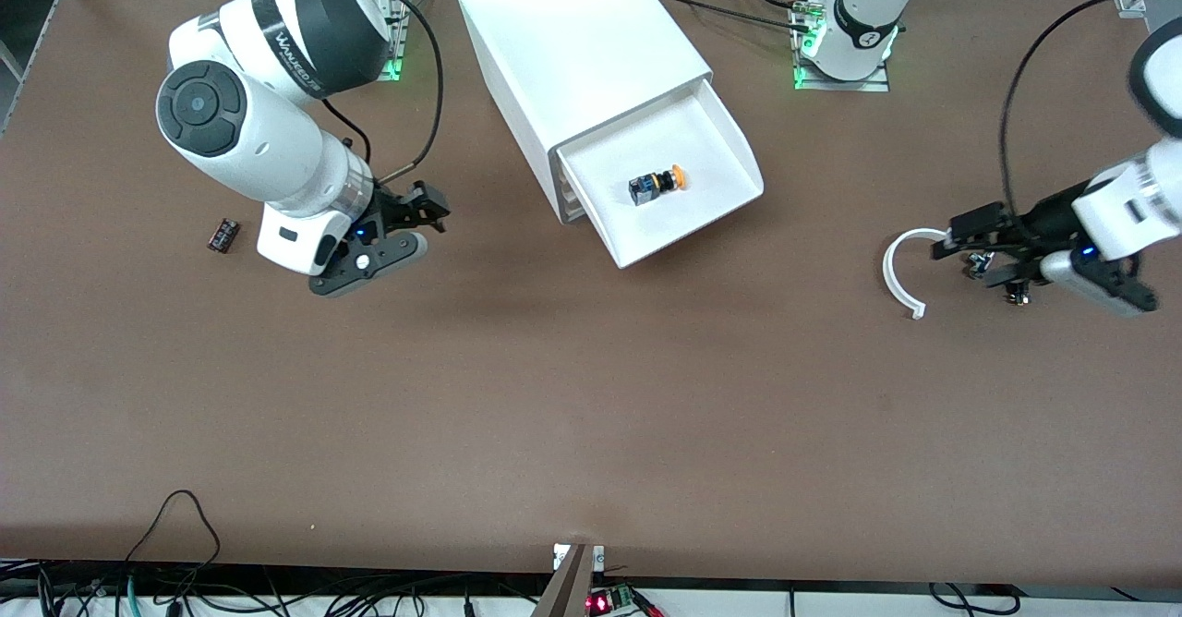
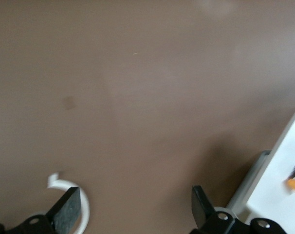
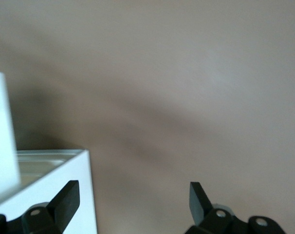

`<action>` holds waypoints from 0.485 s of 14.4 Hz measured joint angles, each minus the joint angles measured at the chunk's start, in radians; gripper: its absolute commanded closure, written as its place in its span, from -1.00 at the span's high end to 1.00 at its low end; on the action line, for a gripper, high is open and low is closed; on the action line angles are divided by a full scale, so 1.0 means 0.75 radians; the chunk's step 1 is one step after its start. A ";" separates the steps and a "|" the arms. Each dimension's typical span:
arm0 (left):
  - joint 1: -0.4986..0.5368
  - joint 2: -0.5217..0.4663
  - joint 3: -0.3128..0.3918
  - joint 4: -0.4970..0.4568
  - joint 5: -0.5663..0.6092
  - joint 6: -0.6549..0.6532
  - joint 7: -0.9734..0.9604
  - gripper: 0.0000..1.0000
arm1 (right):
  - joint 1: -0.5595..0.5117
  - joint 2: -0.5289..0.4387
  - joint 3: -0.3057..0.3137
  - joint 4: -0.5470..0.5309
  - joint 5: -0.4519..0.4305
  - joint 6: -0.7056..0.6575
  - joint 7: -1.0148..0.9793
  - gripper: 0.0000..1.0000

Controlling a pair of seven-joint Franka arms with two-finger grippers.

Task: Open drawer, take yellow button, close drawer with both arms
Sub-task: 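Withdraw the left gripper while the right gripper reaches toward the drawer, then grasp the yellow push button in the drawer with the right gripper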

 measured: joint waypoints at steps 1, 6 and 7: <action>-0.003 -0.022 -0.002 0.053 0.095 -0.068 -0.063 1.00 | 0.019 0.013 0.002 0.012 0.054 0.038 -0.106 1.00; -0.041 -0.078 -0.043 0.161 0.457 -0.297 -0.410 1.00 | 0.227 0.122 0.031 0.183 0.128 0.088 -0.431 1.00; -0.051 -0.080 -0.048 0.163 0.499 -0.321 -0.475 1.00 | 0.281 0.149 0.032 0.220 0.128 0.091 -0.488 1.00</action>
